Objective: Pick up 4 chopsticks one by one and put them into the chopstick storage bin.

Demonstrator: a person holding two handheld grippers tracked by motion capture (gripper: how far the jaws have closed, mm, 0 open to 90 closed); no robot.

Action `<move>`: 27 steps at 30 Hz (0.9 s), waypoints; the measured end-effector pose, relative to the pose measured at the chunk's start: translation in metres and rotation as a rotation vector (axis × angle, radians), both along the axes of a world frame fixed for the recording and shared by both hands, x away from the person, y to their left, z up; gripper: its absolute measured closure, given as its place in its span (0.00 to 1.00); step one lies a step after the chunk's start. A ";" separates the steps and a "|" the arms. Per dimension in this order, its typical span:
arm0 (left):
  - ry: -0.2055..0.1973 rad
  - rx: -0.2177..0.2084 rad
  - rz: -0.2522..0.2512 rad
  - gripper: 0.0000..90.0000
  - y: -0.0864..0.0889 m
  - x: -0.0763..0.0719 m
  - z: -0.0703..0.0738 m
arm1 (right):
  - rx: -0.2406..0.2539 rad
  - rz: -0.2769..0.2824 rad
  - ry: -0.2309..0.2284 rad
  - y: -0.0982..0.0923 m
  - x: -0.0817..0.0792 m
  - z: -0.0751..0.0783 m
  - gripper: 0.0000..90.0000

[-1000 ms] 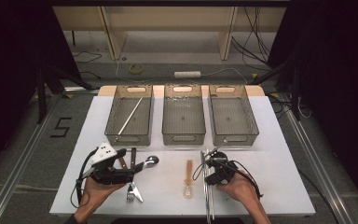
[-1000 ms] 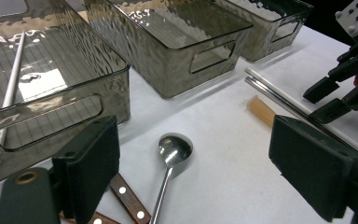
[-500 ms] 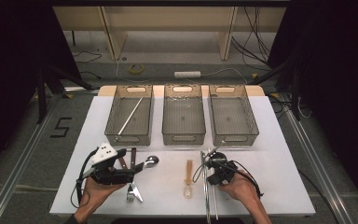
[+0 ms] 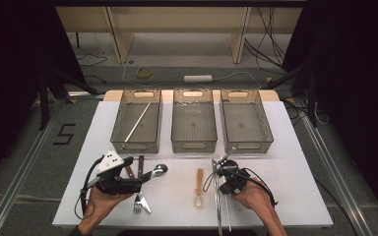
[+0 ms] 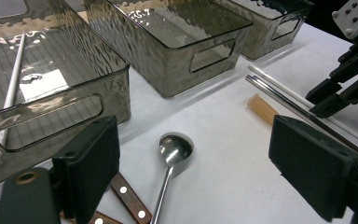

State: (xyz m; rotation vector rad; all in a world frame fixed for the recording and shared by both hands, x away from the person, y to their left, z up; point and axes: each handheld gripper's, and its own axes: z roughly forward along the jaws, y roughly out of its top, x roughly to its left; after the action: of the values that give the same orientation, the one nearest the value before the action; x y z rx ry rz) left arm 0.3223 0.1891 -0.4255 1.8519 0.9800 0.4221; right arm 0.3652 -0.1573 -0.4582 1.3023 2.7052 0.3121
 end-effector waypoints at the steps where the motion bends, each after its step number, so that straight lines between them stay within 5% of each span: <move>1: 0.000 0.000 0.000 0.18 0.000 0.000 0.000 | 0.001 0.001 0.001 0.000 0.000 0.000 0.75; 27: -0.003 0.001 -0.004 0.18 0.000 -0.001 0.001 | 0.014 -0.026 0.016 -0.006 0.004 0.001 0.85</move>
State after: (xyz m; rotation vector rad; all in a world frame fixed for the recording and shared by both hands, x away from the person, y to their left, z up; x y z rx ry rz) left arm 0.3217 0.1889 -0.4247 1.8532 0.9748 0.4226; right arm 0.3695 -0.1630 -0.4571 1.3481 2.7017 0.3203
